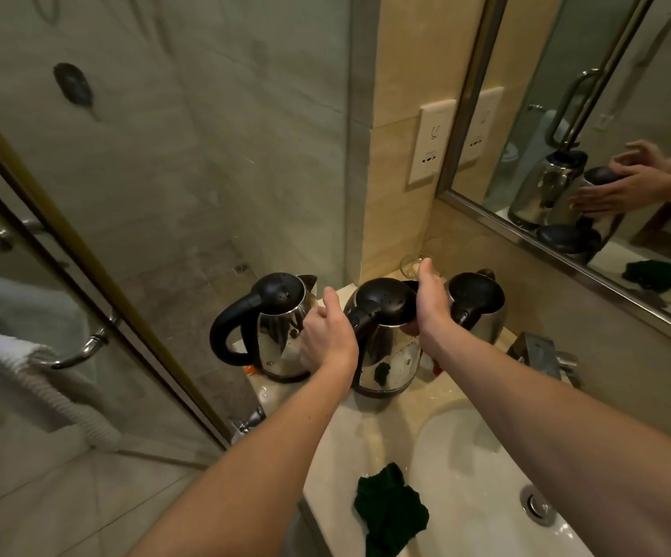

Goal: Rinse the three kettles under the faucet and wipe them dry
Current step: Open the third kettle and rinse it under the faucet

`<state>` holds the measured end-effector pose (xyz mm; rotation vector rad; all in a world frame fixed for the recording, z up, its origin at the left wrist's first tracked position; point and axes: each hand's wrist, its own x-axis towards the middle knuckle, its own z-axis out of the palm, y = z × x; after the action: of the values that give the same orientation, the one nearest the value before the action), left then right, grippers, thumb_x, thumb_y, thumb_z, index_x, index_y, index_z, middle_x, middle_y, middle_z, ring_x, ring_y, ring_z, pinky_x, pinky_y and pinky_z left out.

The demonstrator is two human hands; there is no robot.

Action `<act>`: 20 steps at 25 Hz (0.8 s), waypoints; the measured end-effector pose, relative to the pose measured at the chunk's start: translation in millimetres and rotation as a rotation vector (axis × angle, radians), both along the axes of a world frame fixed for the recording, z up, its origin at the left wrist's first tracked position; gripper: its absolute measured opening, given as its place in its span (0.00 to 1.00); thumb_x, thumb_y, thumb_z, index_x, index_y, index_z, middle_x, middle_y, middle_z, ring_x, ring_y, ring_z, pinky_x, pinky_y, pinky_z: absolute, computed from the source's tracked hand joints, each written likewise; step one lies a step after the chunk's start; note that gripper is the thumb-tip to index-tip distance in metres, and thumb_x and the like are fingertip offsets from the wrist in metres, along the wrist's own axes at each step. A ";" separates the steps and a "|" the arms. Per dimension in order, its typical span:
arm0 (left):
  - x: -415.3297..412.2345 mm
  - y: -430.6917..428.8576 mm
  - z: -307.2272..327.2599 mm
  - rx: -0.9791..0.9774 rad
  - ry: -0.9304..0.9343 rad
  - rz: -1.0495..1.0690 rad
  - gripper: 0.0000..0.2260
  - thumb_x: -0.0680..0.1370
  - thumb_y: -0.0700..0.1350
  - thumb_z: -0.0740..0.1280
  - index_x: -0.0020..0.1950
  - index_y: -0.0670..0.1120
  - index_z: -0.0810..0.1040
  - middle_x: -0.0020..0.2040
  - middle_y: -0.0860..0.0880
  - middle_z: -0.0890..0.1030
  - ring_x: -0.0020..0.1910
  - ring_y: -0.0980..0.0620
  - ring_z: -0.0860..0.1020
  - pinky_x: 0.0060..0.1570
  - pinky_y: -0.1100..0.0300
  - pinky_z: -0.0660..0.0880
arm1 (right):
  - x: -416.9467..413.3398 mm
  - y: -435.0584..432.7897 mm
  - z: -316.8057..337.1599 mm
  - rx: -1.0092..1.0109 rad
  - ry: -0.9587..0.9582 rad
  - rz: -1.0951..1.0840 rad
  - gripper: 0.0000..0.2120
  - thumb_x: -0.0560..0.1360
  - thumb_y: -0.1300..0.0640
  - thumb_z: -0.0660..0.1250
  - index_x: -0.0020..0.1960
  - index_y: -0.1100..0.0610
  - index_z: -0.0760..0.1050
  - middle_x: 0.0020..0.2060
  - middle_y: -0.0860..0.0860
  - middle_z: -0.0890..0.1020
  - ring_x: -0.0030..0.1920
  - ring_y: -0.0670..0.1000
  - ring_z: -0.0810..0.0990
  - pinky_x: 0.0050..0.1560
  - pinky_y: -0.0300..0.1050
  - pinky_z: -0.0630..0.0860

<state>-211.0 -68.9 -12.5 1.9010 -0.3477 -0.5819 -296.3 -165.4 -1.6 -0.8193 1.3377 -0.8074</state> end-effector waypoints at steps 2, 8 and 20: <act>4.3 -14.3 -6.4 -0.007 0.025 -0.007 0.30 0.70 0.72 0.44 0.37 0.51 0.75 0.39 0.49 0.81 0.42 0.46 0.81 0.54 0.46 0.77 | 4.5 -14.1 -7.2 0.009 -0.006 -0.021 0.27 0.80 0.36 0.52 0.74 0.48 0.62 0.64 0.53 0.73 0.58 0.57 0.75 0.45 0.51 0.76; 18.5 -60.3 -29.7 0.047 0.048 -0.063 0.22 0.79 0.65 0.50 0.39 0.52 0.73 0.45 0.48 0.80 0.48 0.45 0.78 0.56 0.46 0.74 | 20.0 -60.3 -26.5 0.018 0.023 -0.076 0.26 0.80 0.35 0.52 0.72 0.47 0.65 0.63 0.53 0.74 0.58 0.57 0.76 0.37 0.47 0.73; 39.8 -111.9 -67.3 0.086 0.050 -0.044 0.21 0.82 0.58 0.53 0.53 0.45 0.79 0.48 0.48 0.77 0.49 0.48 0.73 0.49 0.54 0.64 | 45.6 -122.3 -61.3 -0.008 0.078 -0.045 0.29 0.79 0.34 0.52 0.72 0.50 0.67 0.63 0.51 0.75 0.62 0.54 0.73 0.62 0.54 0.69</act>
<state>-171.1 -180.8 -79.8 1.9609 -0.3374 -0.6826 -250.7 -287.7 -62.8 -0.8365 1.4273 -0.8233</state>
